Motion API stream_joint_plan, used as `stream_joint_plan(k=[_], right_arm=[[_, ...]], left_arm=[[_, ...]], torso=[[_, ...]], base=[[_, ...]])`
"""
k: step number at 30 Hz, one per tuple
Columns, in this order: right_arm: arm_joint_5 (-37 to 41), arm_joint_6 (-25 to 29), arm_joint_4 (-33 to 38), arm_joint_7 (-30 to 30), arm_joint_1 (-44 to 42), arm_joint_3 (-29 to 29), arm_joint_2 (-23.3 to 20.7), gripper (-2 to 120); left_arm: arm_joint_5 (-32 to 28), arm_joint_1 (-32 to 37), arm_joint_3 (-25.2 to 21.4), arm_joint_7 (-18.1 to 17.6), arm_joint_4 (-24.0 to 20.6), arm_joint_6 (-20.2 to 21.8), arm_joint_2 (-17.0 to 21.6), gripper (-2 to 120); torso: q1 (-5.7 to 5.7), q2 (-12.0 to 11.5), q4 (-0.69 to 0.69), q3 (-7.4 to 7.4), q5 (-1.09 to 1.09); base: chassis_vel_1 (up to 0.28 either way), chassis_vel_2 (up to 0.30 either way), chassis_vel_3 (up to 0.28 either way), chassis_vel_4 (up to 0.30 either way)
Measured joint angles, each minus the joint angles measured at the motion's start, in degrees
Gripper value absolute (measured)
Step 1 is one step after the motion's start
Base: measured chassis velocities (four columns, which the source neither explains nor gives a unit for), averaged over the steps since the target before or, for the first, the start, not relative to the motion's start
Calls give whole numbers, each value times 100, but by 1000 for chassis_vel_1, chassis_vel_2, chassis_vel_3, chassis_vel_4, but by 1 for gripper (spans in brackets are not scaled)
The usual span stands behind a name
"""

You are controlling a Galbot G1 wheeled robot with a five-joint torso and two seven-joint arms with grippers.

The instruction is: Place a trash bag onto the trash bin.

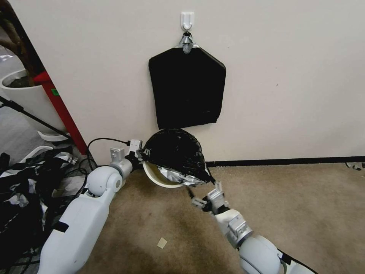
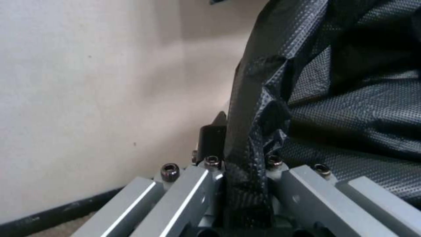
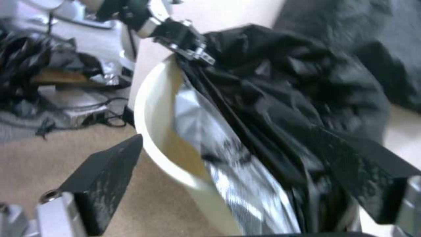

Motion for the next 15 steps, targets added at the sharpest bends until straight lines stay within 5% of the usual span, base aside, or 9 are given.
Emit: stream_joint_plan(k=[7, 15], right_arm=[[-362, -320, -78, -26, 191, 9, 58, 95], [-272, -551, -74, -17, 277, 1, 18, 65]], left_arm=[[-100, 123, 2, -1, -224, 126, 9, 2], [-200, 164, -22, 2, -405, 213, 40, 2]], torso=[[0, 0, 0, 0, 0], [0, 0, 0, 0, 0]], base=[[0, 0, 0, 0], [0, 0, 0, 0]])
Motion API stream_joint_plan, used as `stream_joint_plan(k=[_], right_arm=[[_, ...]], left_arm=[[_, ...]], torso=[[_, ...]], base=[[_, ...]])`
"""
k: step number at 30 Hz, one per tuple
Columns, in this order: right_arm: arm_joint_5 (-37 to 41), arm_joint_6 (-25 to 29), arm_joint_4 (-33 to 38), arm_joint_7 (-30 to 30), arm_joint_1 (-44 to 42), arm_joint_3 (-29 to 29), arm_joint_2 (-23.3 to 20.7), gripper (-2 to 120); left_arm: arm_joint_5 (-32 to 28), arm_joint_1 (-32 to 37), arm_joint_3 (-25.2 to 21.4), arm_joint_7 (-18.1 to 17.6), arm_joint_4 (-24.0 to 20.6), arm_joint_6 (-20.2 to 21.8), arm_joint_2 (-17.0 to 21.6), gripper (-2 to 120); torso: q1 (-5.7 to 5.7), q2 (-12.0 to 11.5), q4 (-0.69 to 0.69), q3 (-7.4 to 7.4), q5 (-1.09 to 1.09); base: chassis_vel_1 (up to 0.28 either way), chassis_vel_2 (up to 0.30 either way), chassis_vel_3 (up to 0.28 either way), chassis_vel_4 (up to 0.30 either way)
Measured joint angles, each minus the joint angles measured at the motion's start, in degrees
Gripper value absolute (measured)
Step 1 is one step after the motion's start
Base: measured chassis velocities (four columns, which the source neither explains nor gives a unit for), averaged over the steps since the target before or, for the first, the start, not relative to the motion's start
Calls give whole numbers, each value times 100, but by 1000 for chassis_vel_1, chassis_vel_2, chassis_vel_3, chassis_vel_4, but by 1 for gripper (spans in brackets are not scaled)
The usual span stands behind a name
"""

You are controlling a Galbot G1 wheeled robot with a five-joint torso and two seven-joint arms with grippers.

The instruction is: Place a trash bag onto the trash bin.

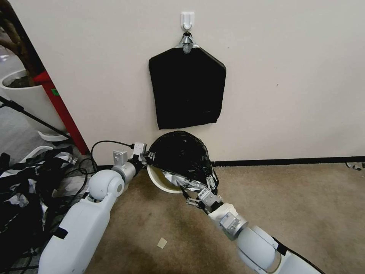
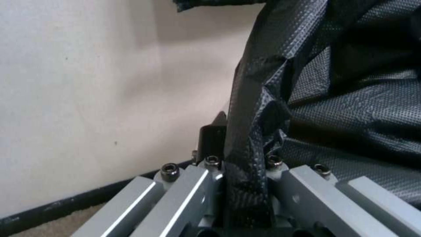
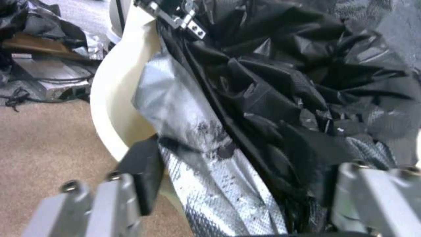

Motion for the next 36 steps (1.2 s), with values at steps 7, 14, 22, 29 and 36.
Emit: stream_joint_plan(k=[7, 14, 22, 29, 36], right_arm=[[-115, -123, 40, 74, -43, -3, -24, 36], [6, 349, 48, 8, -141, -91, 9, 13], [1237, 916, -310, -785, -119, -233, 52, 0], [1197, 1872, -1200, -2153, 259, -173, 438, 0], [-357, 1808, -1694, -2153, 422, 20, 770, 0]], left_arm=[[-39, 3, -1, 1, -128, 56, 0, 2], [-77, 26, -22, -28, -195, 64, -8, 2], [-360, 101, -117, -90, -376, 91, 2, 2], [-679, 291, -141, -159, -625, 144, -52, 2], [-724, 507, -137, -170, -759, 135, -132, 2]], torso=[[0, 0, 0, 0, 0], [0, 0, 0, 0, 0], [0, 0, 0, 0, -1], [0, 0, 0, 0, 0], [0, 0, -1, 0, 0]], base=[[0, 0, 0, 0], [0, 0, 0, 0], [0, 0, 0, 0], [0, 0, 0, 0], [0, 0, 0, 0]])
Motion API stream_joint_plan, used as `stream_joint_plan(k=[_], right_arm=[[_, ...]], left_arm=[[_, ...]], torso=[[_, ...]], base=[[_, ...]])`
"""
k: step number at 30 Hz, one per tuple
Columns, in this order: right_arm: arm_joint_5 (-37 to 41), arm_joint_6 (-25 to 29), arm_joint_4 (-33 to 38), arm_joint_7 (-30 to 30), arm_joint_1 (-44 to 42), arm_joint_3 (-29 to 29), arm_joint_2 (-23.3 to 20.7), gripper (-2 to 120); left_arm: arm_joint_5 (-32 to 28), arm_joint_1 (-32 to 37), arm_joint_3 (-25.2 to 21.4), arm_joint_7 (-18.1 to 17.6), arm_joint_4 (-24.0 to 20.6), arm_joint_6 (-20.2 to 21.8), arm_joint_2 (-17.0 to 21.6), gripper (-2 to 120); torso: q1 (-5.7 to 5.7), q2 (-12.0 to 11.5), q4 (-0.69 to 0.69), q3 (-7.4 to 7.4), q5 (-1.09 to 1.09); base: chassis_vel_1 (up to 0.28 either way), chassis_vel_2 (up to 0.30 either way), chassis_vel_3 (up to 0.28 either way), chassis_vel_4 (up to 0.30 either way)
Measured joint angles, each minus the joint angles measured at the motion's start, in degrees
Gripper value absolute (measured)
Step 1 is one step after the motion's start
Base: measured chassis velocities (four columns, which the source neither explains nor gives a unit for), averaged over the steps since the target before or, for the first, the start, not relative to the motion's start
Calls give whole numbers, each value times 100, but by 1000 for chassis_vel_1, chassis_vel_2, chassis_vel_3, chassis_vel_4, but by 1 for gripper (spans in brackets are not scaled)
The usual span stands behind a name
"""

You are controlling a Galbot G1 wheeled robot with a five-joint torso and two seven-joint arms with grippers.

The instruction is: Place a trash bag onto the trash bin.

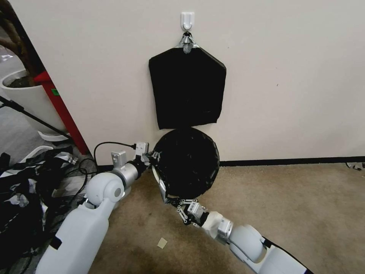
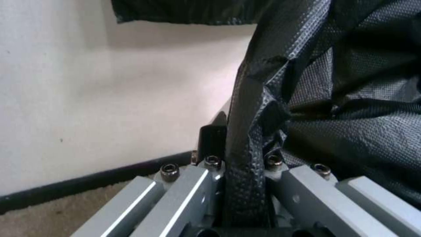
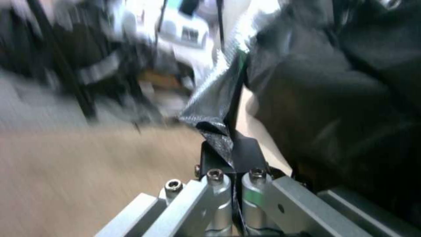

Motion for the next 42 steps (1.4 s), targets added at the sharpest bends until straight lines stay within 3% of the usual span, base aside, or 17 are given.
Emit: stream_joint_plan(k=[2, 6, 10, 13, 16, 19, 21, 25, 26, 28, 30, 33, 34, 36, 38, 40, 42], right_arm=[[-993, -243, -384, 435, 87, 201, 116, 0], [-1840, -651, -790, 1039, 156, 463, 222, 0], [-1735, -655, -780, 1224, 128, 454, 178, 0], [-1346, -80, -663, 1132, 54, 337, 96, 7], [-937, 1087, -521, 7, -44, 328, -43, 24], [-767, 1582, -462, -726, -95, 476, -188, 32], [-734, 1682, -422, -917, -120, 556, -235, 36], [422, 1992, -34, -2723, -212, 1124, -456, 56], [422, 1992, -34, -2723, -212, 1124, -456, 56], [1572, 1902, 263, -2897, -217, 1069, -520, 65], [1963, 1803, 387, -2664, -219, 977, -521, 69], [2818, 1412, 764, -1408, -217, 606, -435, 58], [2818, 1412, 764, -1408, -217, 606, -435, 58], [3407, 131, 1404, 1217, -173, -82, -142, 45], [3497, -126, 1477, 1677, -148, -195, -77, 43], [3822, -855, 1619, 3038, -43, -468, 161, 32], [4037, -1278, 1634, 3903, 42, -577, 381, 23]], left_arm=[[-1, 78, -6, 4, -51, 0, 0, 2], [-8, 156, -33, 34, -103, -5, 2, 2], [-13, 167, -68, 50, -108, -17, 12, 2], [-10, 151, -112, 48, -78, -85, 18, 2], [0, 50, -87, 44, 94, -183, -12, 1], [13, -36, -68, 36, 222, -229, -20, 1], [17, -64, -62, 34, 258, -237, -22, 1], [51, -143, -14, 23, 443, -242, -45, 1], [51, -143, -14, 23, 443, -242, -45, 1], [131, -100, 33, 23, 459, -278, -88, 1], [171, -69, 58, 23, 466, -306, -115, 1], [368, 46, 160, 5, 494, -470, -217, 1], [368, 46, 160, 5, 494, -470, -217, 1], [708, 250, 321, -62, 491, -700, -394, 1], [775, 282, 346, -66, 474, -733, -421, 1], [1004, 371, 403, -70, 404, -845, -483, 1], [1168, 430, 426, -68, 329, -956, -493, 1]], torso=[[0, 0, 1, 0, 0], [0, 0, 0, 0, 0], [0, 0, -1, 0, 0], [0, 0, 0, 0, 1], [0, 0, 1, 0, 2], [0, 0, 1, 0, 0], [0, 0, 0, 0, 0], [0, 0, -1, 0, -1], [0, 0, -1, 0, -1], [0, 0, -1, 0, 0], [0, 0, -1, 0, 0], [0, 0, 0, 0, 0], [0, 0, 0, 0, 0], [0, 1, 1, 0, -1], [0, 1, 1, 0, -1], [0, 1, 1, 0, -1], [0, 1, 0, 0, 0]], base=[[0, 0, 0, 0], [0, 0, 0, 0], [0, 0, 0, 0], [0, 0, 0, 0], [0, 0, 0, 0], [0, 0, 0, 0], [0, 0, 0, 0], [0, 0, 0, 0], [0, 0, 0, 0], [0, 0, 0, 0], [0, 0, 0, 0], [0, 0, 0, 0], [0, 0, 0, 0], [0, 0, 0, 0], [0, 0, 0, 0], [0, 0, 0, 0], [0, 0, 0, 0]])
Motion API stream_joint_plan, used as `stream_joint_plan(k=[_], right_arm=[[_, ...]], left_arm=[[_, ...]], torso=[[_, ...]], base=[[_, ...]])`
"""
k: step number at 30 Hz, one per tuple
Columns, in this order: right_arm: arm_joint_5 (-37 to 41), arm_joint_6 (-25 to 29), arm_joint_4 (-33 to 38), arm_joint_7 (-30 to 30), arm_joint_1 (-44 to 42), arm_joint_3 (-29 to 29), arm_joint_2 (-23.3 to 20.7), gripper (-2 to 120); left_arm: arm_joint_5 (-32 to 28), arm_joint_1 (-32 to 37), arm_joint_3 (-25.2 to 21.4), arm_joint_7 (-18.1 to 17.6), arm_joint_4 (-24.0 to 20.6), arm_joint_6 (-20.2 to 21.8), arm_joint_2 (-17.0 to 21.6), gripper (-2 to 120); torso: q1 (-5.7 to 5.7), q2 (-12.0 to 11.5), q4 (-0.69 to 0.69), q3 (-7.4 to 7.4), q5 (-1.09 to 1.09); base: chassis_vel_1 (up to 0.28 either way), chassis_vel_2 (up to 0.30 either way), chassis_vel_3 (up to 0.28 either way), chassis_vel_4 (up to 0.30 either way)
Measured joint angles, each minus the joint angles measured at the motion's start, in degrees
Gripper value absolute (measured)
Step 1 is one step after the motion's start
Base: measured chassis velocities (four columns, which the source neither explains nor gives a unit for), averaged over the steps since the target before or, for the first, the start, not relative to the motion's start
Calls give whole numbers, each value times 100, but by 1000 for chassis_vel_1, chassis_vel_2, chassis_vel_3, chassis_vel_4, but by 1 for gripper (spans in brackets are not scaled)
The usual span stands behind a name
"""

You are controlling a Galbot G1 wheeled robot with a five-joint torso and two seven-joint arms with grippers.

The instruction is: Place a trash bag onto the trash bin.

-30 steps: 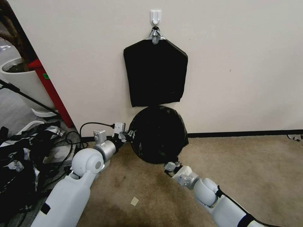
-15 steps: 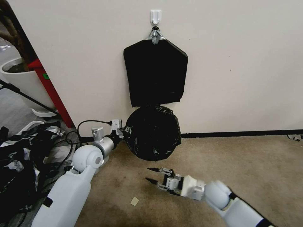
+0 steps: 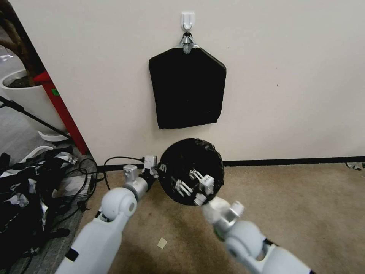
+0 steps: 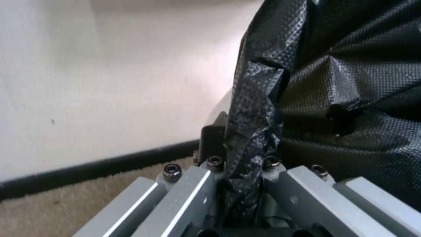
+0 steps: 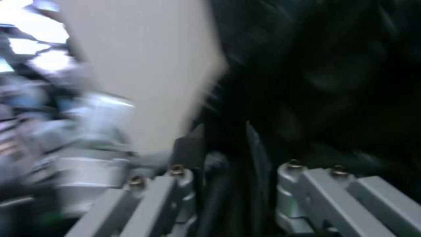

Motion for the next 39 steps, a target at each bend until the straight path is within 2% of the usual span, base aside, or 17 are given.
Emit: stream_joint_plan(k=[1, 2, 5, 7, 8, 10, 12, 20, 28, 34, 39], right_arm=[[55, -164, -17, 380, 47, -22, 115, 20], [55, -164, -17, 380, 47, -22, 115, 20], [134, -521, -172, 1308, 150, -29, 382, 7], [134, -521, -172, 1308, 150, -29, 382, 7], [230, -733, -328, 1906, 244, -20, 561, 0], [241, -772, -368, 2004, 266, -15, 601, 0], [302, -1042, -567, 2403, 392, 32, 776, 0], [352, -1502, -915, 2704, 593, 51, 1054, 0], [606, -2108, -1627, 2885, 923, 96, 1301, 0], [758, -2327, -1924, 2920, 1097, 146, 1261, 0], [579, -2413, -1955, 2898, 1124, 154, 1110, 0]], left_arm=[[75, 28, 7, 1, -33, -74, 2, 1], [75, 28, 7, 1, -33, -74, 2, 1], [324, 109, 12, 12, -111, -308, 39, 1], [324, 109, 12, 12, -111, -308, 39, 1], [592, 180, 23, 32, -179, -507, 63, 1], [676, 198, 30, 36, -194, -558, 64, 1], [1021, 288, 89, 43, -249, -749, 50, 1], [1401, 409, 218, 37, -333, -881, 2, 1], [1794, 582, 315, 19, -444, -1022, -29, 1], [1873, 640, 336, 26, -509, -1064, -3, 1], [1846, 672, 350, 27, -585, -1026, -4, 1]], torso=[[0, 0, 0, 0, 0], [0, 0, 0, 0, 0], [0, 0, 1, 0, 0], [0, 0, 1, 0, 0], [0, 0, 0, 0, 0], [0, 0, 0, 0, 0], [0, 0, 0, 0, 0], [0, 0, 0, 0, 0], [0, 0, 0, 0, 0], [0, 0, 0, 0, 0], [0, 0, 0, 0, 0]], base=[[0, 0, 0, 0], [0, 0, 0, 0], [0, 0, 0, 0], [0, 0, 0, 0], [0, 0, 0, 0], [0, 0, 0, 0], [0, 0, 0, 0], [0, 0, 0, 0], [0, 0, 0, 0], [0, 0, 0, 0], [0, 0, 0, 0]])
